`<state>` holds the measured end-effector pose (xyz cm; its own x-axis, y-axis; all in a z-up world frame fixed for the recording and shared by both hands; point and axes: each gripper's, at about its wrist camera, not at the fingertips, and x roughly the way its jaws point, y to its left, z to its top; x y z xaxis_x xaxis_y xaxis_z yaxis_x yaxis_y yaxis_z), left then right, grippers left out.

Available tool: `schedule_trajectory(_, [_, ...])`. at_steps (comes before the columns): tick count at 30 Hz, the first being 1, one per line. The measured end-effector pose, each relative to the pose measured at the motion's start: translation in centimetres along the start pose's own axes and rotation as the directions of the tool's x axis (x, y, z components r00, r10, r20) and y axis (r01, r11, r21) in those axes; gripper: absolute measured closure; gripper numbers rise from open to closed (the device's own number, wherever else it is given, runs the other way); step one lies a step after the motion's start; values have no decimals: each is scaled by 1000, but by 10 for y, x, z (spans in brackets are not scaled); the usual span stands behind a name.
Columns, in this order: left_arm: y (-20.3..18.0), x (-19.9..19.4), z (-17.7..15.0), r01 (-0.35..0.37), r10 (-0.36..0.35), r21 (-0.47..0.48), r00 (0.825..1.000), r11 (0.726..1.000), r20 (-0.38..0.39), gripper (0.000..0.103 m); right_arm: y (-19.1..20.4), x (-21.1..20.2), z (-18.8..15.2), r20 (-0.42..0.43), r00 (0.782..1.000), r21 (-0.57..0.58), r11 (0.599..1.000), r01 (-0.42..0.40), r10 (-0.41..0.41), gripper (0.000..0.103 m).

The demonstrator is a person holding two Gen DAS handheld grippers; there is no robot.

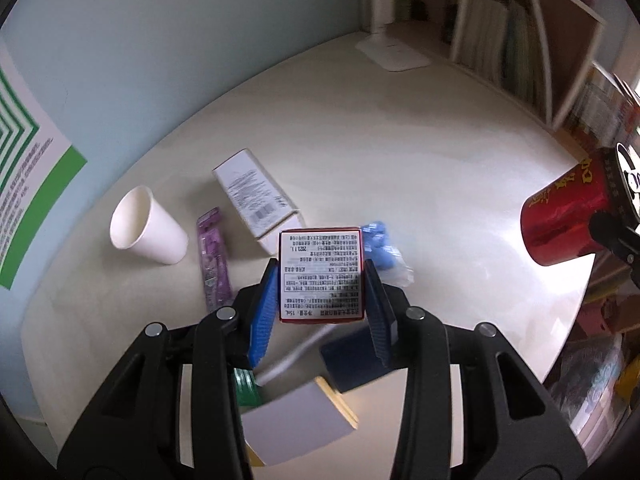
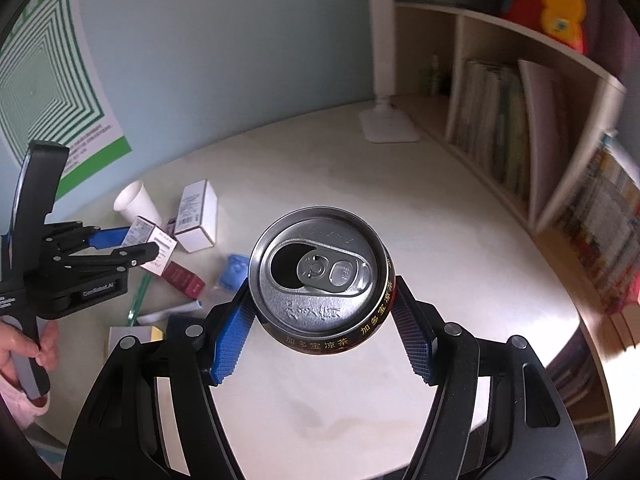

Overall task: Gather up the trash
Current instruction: 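Carry the red can and small box over the teal floor bin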

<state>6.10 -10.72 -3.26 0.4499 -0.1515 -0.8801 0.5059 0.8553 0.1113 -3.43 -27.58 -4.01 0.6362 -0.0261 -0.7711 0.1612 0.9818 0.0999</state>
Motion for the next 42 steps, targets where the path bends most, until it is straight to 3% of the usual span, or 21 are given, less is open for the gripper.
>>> schedule_trajectory(8, [-72,-14,-4,74,-78,169,997,983,17,65,-46,-48,-48,11,993,128,986,112,-114,36])
schedule_trajectory(13, [-135,-21,-13,141,-149,296,989,945,5,64,-82,-81,-90,-3,980,236,952,194,-199,36])
schedule_trajectory(17, [-186,-29,-24,194,-204,392,979,899,-17,64,-107,-106,-124,-26,966,317,915,250,-256,36])
schedule_trajectory(29, [-322,-36,-78,330,-307,615,940,716,-147,64,-163,-161,-226,-129,923,513,771,376,-364,36])
schedule_trajectory(36, [-380,-20,-117,386,-295,698,921,604,-254,64,-183,-165,-284,-210,907,601,684,413,-364,36])
schedule_trajectory(42, [-416,5,-152,432,-250,735,902,522,-352,64,-192,-154,-326,-264,912,663,627,409,-315,36])
